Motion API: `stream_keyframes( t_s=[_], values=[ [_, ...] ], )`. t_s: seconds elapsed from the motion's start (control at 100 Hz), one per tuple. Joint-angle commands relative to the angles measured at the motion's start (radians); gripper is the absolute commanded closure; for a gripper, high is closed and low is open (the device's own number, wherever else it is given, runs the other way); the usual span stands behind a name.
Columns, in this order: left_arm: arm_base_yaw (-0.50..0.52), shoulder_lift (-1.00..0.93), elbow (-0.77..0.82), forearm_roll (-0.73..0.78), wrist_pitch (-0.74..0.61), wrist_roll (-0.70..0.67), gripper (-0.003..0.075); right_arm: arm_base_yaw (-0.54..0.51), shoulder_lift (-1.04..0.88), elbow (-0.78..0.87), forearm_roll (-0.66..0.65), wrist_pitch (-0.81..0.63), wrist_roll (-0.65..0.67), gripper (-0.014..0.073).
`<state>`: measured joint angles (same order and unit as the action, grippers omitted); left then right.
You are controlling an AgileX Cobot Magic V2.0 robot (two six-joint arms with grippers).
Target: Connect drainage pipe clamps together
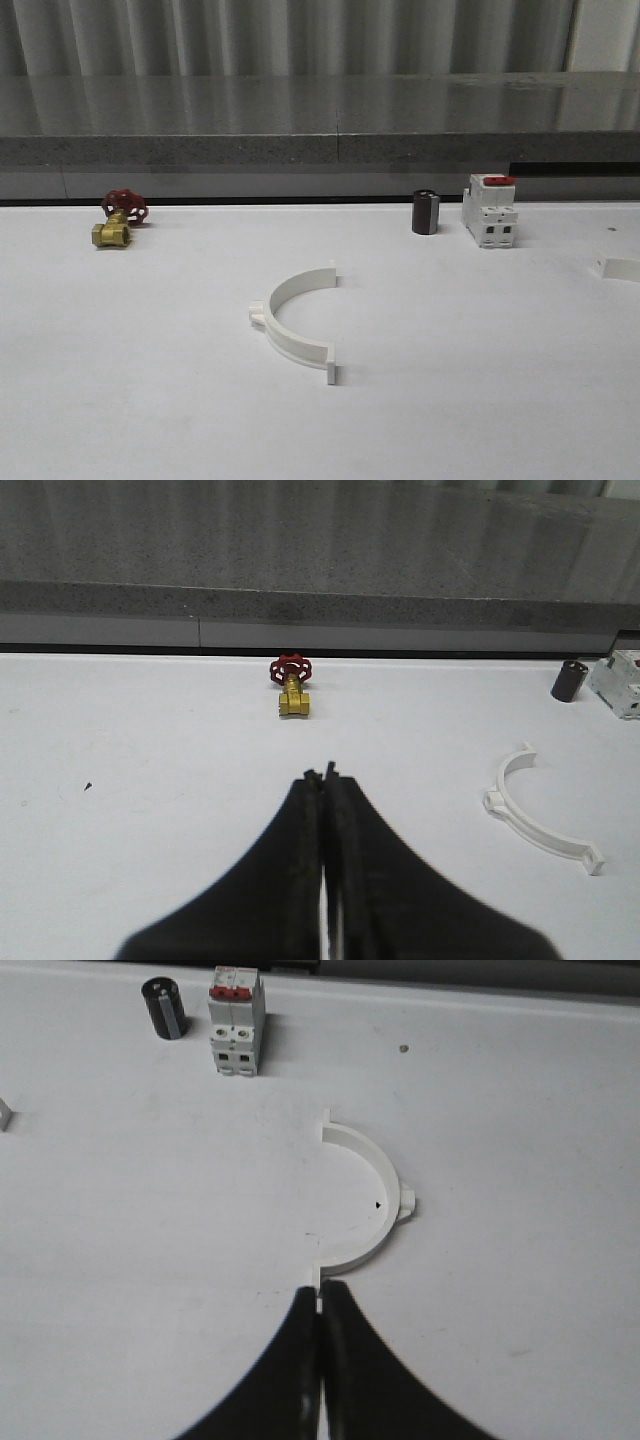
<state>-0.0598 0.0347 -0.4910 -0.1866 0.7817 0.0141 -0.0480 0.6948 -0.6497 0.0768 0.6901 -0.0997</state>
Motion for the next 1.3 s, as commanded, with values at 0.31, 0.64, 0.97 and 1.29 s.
stream_keyframes(
  t_s=[0.31, 0.64, 0.97, 1.29],
  values=[
    [0.0, 0.013, -0.021, -0.011, -0.074, -0.006, 0.074, -0.005, 0.426, -0.292, -0.026, 0.071, 0.003, 0.0136],
    [0.0, 0.013, -0.021, -0.011, -0.074, -0.006, 0.074, -0.077, 0.771, -0.499, -0.077, 0.238, 0.137, 0.0138],
    [0.0, 0.013, -0.021, -0.011, -0.074, -0.006, 0.074, -0.133, 0.991, -0.587, -0.109, 0.265, 0.138, 0.0138],
    [0.0, 0.013, -0.021, -0.011, -0.074, -0.006, 0.074, -0.134, 1.141, -0.61, -0.077, 0.176, 0.137, 0.0138]
  ],
)
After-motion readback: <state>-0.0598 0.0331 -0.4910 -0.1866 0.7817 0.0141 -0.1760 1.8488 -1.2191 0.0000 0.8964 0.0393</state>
